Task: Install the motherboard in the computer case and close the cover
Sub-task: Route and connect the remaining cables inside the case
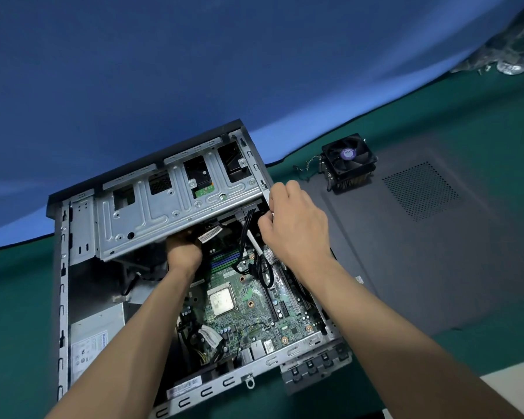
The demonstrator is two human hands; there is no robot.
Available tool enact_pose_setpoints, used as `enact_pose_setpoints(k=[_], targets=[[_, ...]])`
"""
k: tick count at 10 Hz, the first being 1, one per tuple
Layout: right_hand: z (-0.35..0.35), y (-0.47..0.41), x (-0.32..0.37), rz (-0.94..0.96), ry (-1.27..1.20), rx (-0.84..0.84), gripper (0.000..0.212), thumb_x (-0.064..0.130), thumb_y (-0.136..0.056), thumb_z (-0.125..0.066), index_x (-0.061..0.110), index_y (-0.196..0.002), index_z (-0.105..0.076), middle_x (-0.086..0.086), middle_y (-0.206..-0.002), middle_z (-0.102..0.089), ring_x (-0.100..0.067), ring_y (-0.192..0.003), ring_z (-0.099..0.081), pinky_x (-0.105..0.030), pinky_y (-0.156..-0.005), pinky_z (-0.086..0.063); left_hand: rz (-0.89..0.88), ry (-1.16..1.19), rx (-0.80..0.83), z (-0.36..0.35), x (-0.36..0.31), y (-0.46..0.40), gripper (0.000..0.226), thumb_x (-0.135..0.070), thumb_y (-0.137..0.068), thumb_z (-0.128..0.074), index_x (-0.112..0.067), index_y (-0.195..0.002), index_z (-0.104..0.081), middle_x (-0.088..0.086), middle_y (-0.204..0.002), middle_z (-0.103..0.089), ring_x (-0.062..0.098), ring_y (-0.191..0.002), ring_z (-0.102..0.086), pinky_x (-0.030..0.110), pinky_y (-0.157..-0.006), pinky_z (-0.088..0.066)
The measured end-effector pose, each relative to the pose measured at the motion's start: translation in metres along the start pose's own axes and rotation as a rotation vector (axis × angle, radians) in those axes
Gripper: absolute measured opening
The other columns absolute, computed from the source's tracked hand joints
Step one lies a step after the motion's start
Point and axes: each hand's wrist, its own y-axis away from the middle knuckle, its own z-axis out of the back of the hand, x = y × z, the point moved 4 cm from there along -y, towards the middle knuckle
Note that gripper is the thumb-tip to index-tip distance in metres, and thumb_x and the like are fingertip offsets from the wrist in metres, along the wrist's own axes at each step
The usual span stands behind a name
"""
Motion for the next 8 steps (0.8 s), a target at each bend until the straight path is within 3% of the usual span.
enact_pose_setpoints(k=[1,2,3,4,5,6,7,8], targets=[[-0.002,0.0,0.0,0.003,0.0,-0.008,0.014,0.02,-0.09,-0.045,0.019,-0.091,-0.031,0.002,-0.093,-0.033,-0.016,-0.079,-0.035,-0.028,-0.058,-0.027,-0.077,-0.176,0.016,-0.003,0.005,-0.008,0.037,0.003,-0.093,-0.043,0.005,-0.129,-0.05,-0.007,-0.075,-0.047,0.0,-0.058,-0.033,0.011,-0.053,-0.033],[0.0,-0.001,0.001,0.004,-0.006,-0.012,0.013,0.021,-0.09,-0.045,0.018,-0.091,-0.032,0.002,-0.093,-0.034,-0.016,-0.079,-0.037,-0.028,-0.058,-0.028,-0.119,-0.16,0.053,-0.001,0.001,0.001,0.028,0.004,-0.091,-0.049,0.005,-0.117,-0.06,0.006,-0.077,-0.06,0.012,-0.056,-0.044,0.018,-0.047,-0.035],[0.0,0.0,0.001,0.003,-0.007,-0.016,0.01,0.021,-0.091,-0.044,0.018,-0.091,-0.034,0.002,-0.093,-0.036,-0.017,-0.078,-0.037,-0.028,-0.057,-0.026,-0.246,-0.145,0.047,0.001,-0.007,0.012,0.024,0.004,-0.089,-0.056,0.004,-0.11,-0.066,0.022,-0.1,-0.068,0.029,-0.075,-0.06,0.028,-0.062,-0.046],[0.001,0.002,0.0,-0.018,-0.02,-0.042,0.008,0.023,-0.092,-0.043,0.015,-0.093,-0.041,0.001,-0.093,-0.04,-0.018,-0.076,-0.04,-0.029,-0.058,-0.027,-0.255,-0.094,0.031,0.001,-0.007,0.017,0.021,0.002,-0.088,-0.057,0.005,-0.106,-0.067,0.02,-0.091,-0.067,0.028,-0.077,-0.059,0.032,-0.068,-0.046],[0.004,0.005,-0.003,-0.071,-0.053,-0.077,0.01,0.025,-0.094,-0.04,0.015,-0.091,-0.039,0.0,-0.089,-0.043,-0.019,-0.069,-0.042,-0.031,-0.056,-0.027,-0.248,-0.133,-0.006,0.0,-0.004,0.022,0.016,-0.002,-0.088,-0.06,0.011,-0.095,-0.068,0.016,-0.077,-0.063,0.02,-0.07,-0.051,0.027,-0.062,-0.037],[0.001,0.005,-0.007,-0.112,-0.062,-0.099,0.014,0.026,-0.097,-0.035,0.014,-0.09,-0.037,-0.001,-0.078,-0.05,-0.022,-0.059,-0.045,-0.033,-0.054,-0.028,-0.211,-0.14,-0.033,-0.003,-0.003,0.027,0.021,-0.007,-0.087,-0.065,0.014,-0.088,-0.067,0.023,-0.08,-0.067,0.025,-0.072,-0.058,0.027,-0.058,-0.034],[-0.002,0.001,-0.01,-0.139,-0.047,-0.074,0.02,0.029,-0.1,-0.031,0.014,-0.09,-0.037,-0.001,-0.071,-0.051,-0.024,-0.057,-0.046,-0.034,-0.056,-0.028,-0.171,-0.172,-0.04,-0.006,-0.005,0.024,0.019,-0.007,-0.088,-0.064,0.011,-0.093,-0.068,0.023,-0.086,-0.068,0.028,-0.077,-0.061,0.022,-0.057,-0.031],[-0.008,-0.003,-0.011,-0.154,-0.033,-0.054,0.023,0.032,-0.101,-0.029,0.014,-0.089,-0.036,0.003,-0.063,-0.042,-0.025,-0.058,-0.043,-0.035,-0.057,-0.027,-0.187,-0.135,-0.051,-0.009,-0.003,0.024,0.018,-0.005,-0.087,-0.065,0.003,-0.103,-0.069,0.017,-0.099,-0.069,0.019,-0.082,-0.057,0.021,-0.068,-0.036]])
